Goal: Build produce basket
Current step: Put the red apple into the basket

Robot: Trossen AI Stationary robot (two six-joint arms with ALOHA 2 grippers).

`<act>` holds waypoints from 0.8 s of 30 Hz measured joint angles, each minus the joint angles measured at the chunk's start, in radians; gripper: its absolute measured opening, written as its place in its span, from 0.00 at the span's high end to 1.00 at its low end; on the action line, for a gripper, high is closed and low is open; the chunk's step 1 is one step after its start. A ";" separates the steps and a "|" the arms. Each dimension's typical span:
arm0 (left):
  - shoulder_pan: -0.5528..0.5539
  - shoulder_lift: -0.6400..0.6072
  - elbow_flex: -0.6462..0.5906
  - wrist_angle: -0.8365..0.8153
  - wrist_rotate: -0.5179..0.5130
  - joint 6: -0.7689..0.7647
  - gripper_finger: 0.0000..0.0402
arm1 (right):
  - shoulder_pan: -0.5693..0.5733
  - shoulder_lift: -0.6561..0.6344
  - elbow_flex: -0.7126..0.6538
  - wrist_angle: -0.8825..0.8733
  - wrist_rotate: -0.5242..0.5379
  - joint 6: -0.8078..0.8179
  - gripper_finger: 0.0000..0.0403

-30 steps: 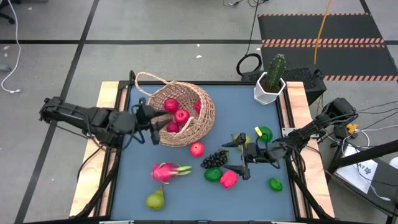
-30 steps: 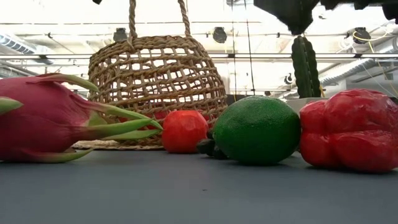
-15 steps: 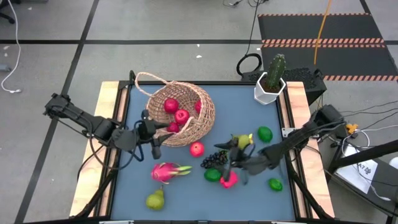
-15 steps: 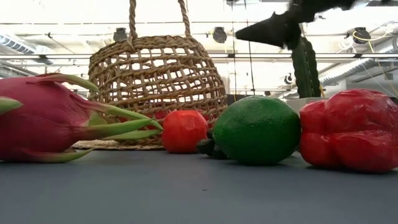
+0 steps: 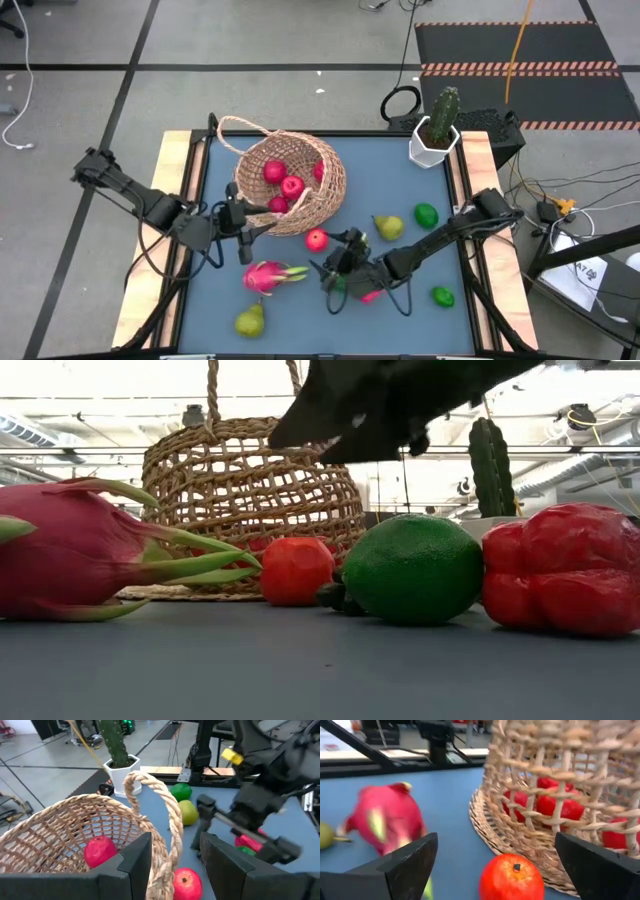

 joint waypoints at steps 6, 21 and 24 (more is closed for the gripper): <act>-0.028 -0.011 0.000 -0.007 -0.006 -0.001 0.58 | -0.037 0.027 0.022 -0.092 -0.081 0.096 0.01; -0.036 -0.013 0.000 -0.012 -0.023 -0.001 0.58 | -0.091 0.028 0.020 -0.246 -0.172 0.204 0.01; -0.035 -0.013 0.000 -0.012 -0.024 -0.001 0.58 | -0.101 0.028 0.009 -0.246 -0.173 0.212 0.01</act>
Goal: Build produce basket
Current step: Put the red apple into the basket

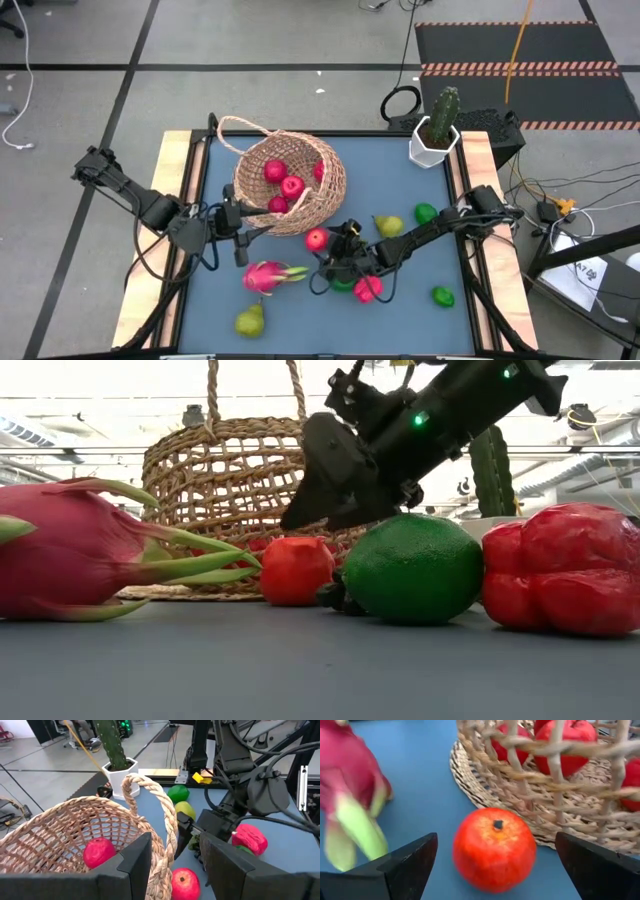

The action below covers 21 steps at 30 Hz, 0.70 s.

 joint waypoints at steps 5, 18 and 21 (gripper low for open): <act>0.000 0.000 0.000 0.000 0.000 0.001 0.58 | -0.005 0.000 -0.023 0.004 -0.007 0.017 0.01; 0.000 0.000 0.000 0.006 0.000 0.002 0.58 | -0.052 0.003 -0.084 0.146 -0.105 0.014 0.01; 0.000 0.000 0.000 0.008 0.000 0.005 0.58 | -0.062 0.039 -0.084 0.187 -0.138 0.008 0.01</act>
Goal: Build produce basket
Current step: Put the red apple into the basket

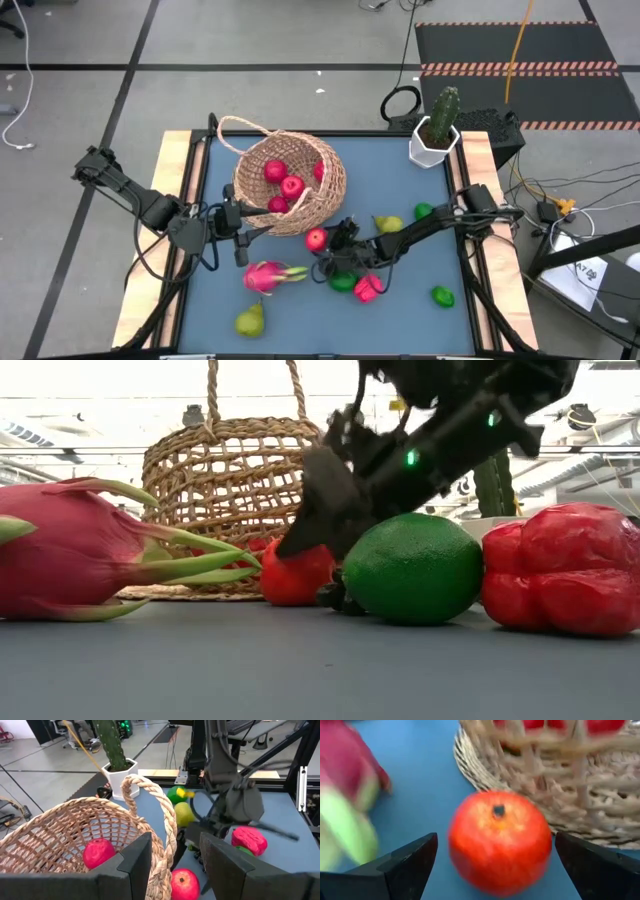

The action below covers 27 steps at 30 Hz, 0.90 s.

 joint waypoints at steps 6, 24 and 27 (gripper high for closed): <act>0.000 0.000 0.000 0.000 0.000 0.002 0.58 | -0.006 0.067 0.000 0.111 0.004 -0.013 0.01; 0.000 0.000 0.000 -0.001 0.000 0.005 0.58 | -0.019 0.086 0.001 0.129 0.005 -0.016 0.12; 0.000 0.000 0.000 -0.001 0.000 0.005 0.58 | -0.018 0.086 0.001 0.129 0.005 -0.016 0.12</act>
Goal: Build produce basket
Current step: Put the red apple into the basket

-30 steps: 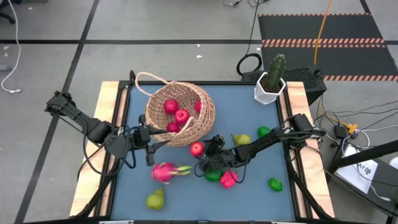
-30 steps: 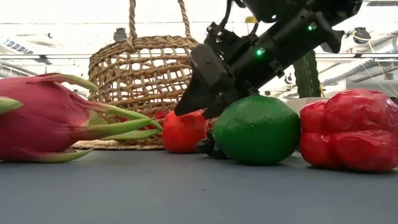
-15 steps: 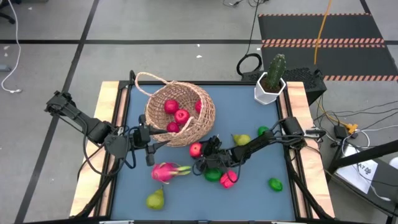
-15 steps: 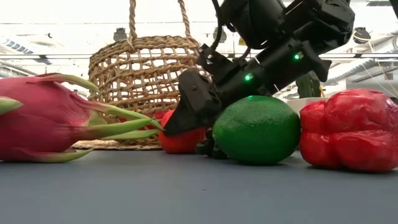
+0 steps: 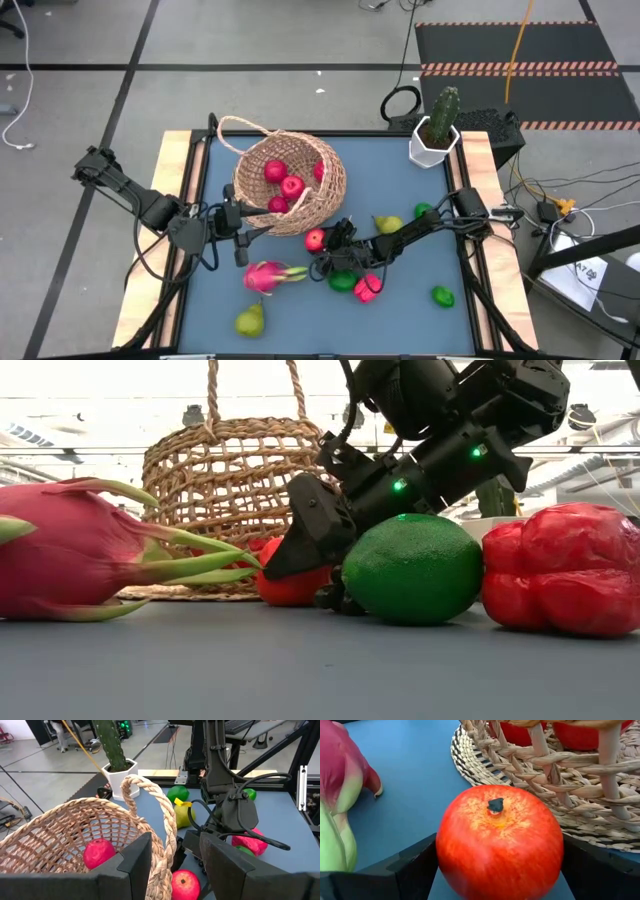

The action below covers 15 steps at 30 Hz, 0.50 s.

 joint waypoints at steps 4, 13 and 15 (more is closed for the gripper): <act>0.000 0.000 0.000 -0.001 0.000 0.000 0.58 | 0.000 0.000 0.000 0.011 -0.018 -0.001 0.12; 0.000 0.000 0.000 -0.008 0.000 -0.001 0.58 | 0.007 -0.038 -0.002 0.017 -0.057 -0.007 0.12; 0.000 0.000 0.000 -0.008 0.000 -0.001 0.58 | 0.012 -0.054 -0.002 0.018 -0.057 -0.011 0.12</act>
